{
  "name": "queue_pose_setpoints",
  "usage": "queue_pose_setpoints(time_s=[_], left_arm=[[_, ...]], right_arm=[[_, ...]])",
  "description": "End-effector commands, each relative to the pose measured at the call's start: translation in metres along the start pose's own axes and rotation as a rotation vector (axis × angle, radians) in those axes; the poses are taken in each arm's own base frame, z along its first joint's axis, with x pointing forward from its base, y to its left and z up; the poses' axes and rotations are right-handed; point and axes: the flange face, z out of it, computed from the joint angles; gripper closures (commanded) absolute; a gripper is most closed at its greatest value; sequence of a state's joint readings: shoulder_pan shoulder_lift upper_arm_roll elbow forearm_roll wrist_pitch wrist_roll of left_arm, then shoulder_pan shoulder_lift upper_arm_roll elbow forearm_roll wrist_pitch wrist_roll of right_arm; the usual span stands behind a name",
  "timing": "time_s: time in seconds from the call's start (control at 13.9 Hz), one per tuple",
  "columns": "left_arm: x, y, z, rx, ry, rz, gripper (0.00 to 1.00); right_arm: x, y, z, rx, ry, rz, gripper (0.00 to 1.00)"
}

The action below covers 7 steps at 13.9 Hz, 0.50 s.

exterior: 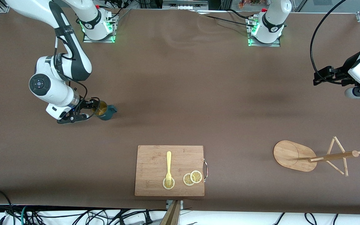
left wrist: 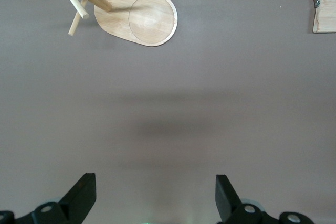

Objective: Pass cup and hang on rack
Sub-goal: 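Reach the right gripper down to the teal mug's rim, then close the right gripper on the teal mug's rim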

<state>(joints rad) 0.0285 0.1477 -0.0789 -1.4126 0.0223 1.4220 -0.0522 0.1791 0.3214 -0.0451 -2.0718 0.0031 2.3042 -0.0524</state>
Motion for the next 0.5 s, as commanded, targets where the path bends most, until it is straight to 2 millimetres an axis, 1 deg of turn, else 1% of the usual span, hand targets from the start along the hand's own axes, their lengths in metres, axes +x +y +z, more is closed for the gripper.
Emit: queue_pose_setpoints(time_s=[0.0, 0.14, 0.22, 0.43], left_arm=[[0.002, -0.001, -0.006, 0.001, 0.013, 0.003, 0.00], [0.002, -0.001, -0.006, 0.001, 0.013, 0.003, 0.00], [0.002, -0.001, -0.006, 0.001, 0.013, 0.003, 0.00], [0.002, 0.000, -0.006, 0.001, 0.013, 0.006, 0.00]], right_arm=[[-0.005, -0.003, 0.011, 0.002, -0.007, -0.012, 0.13], [-0.011, -0.008, 0.022, 0.001, 0.002, -0.021, 0.19], [-0.013, -0.010, 0.025, 0.000, 0.009, -0.021, 0.24], [-0.013, -0.012, 0.027, 0.001, 0.008, -0.014, 0.41]])
